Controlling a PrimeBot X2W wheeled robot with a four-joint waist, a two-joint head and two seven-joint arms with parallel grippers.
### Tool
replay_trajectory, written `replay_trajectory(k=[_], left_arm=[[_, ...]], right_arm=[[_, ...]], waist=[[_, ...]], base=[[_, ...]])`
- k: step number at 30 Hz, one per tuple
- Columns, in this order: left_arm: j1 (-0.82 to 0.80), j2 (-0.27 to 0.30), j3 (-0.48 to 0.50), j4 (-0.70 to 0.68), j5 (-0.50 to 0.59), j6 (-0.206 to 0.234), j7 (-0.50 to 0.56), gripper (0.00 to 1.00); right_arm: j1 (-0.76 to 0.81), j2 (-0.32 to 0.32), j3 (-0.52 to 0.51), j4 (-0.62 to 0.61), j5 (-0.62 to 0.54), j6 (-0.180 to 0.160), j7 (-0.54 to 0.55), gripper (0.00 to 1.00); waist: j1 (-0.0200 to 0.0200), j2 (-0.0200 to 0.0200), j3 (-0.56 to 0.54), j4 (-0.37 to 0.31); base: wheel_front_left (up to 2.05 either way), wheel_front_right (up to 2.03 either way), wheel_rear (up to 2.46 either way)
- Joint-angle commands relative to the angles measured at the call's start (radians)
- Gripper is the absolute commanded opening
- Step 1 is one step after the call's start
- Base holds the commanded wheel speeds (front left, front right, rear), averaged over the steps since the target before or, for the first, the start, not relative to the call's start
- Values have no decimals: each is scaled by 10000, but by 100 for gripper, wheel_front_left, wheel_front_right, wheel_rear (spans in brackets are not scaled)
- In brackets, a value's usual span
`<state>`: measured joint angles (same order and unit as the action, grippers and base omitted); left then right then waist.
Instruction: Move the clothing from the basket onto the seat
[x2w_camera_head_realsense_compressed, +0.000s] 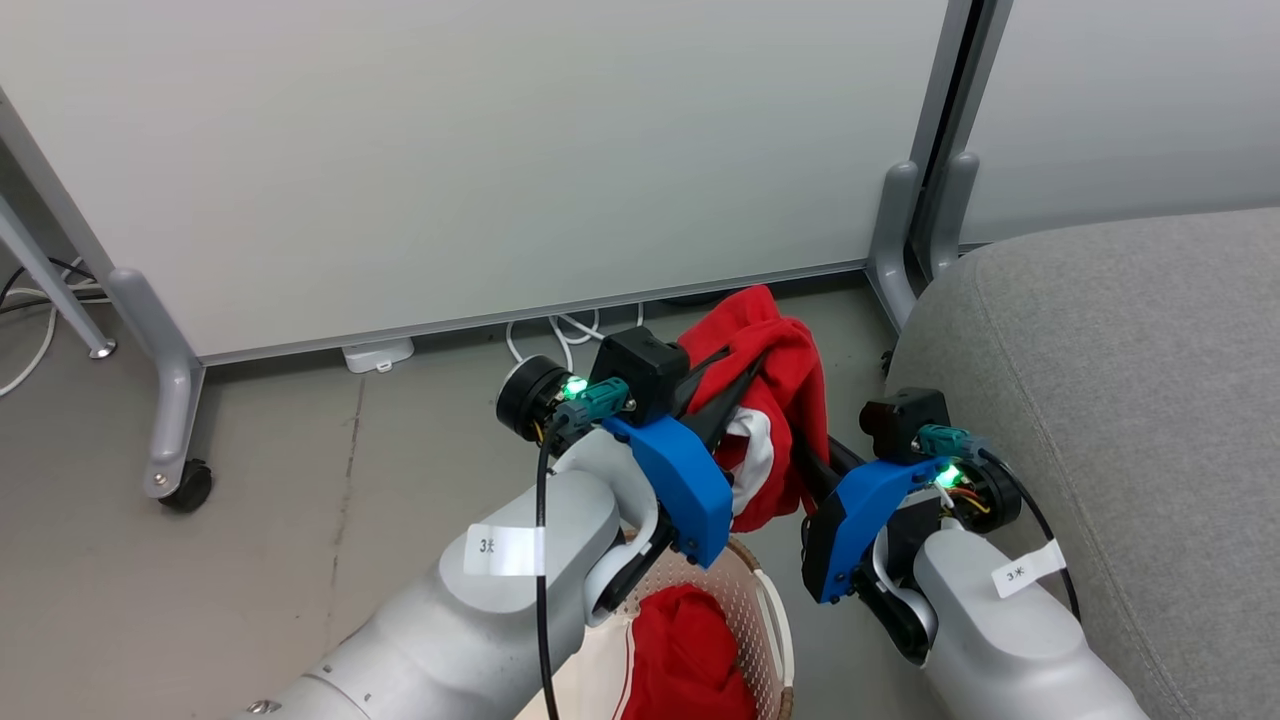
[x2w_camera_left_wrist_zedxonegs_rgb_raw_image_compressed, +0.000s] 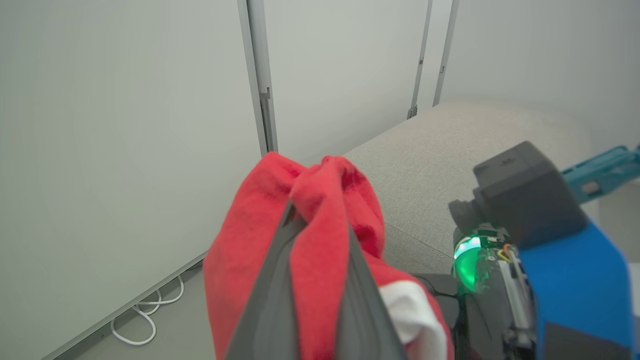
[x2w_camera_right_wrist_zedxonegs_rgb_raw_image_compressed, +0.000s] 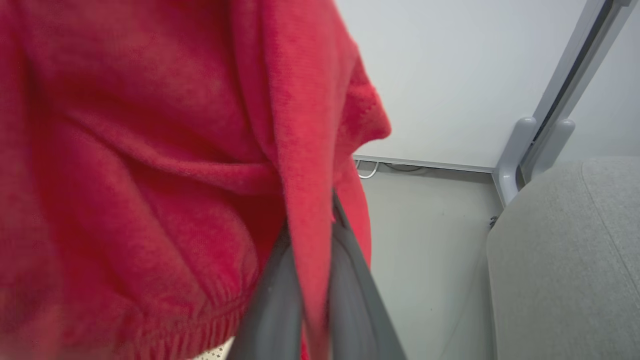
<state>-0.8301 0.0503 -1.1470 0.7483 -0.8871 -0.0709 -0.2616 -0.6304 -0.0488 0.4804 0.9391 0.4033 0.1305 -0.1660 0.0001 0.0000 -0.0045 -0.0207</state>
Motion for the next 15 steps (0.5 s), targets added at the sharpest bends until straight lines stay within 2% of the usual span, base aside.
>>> replay_trajectory(k=[1, 15], left_arm=[[40, -1, 46, 45, 39, 41, -48, 0], [207, 1, 245, 198, 10, -33, -50, 0]], right_arm=[[-141, -30, 45, 48, 64, 5, -72, 0], [-446, -30, 394, 515, 550, 5, -468, 0]], waist=[[-1, 0, 0, -25], [-1, 0, 55, -158]], base=[[0, 0, 0], [0, 0, 0]])
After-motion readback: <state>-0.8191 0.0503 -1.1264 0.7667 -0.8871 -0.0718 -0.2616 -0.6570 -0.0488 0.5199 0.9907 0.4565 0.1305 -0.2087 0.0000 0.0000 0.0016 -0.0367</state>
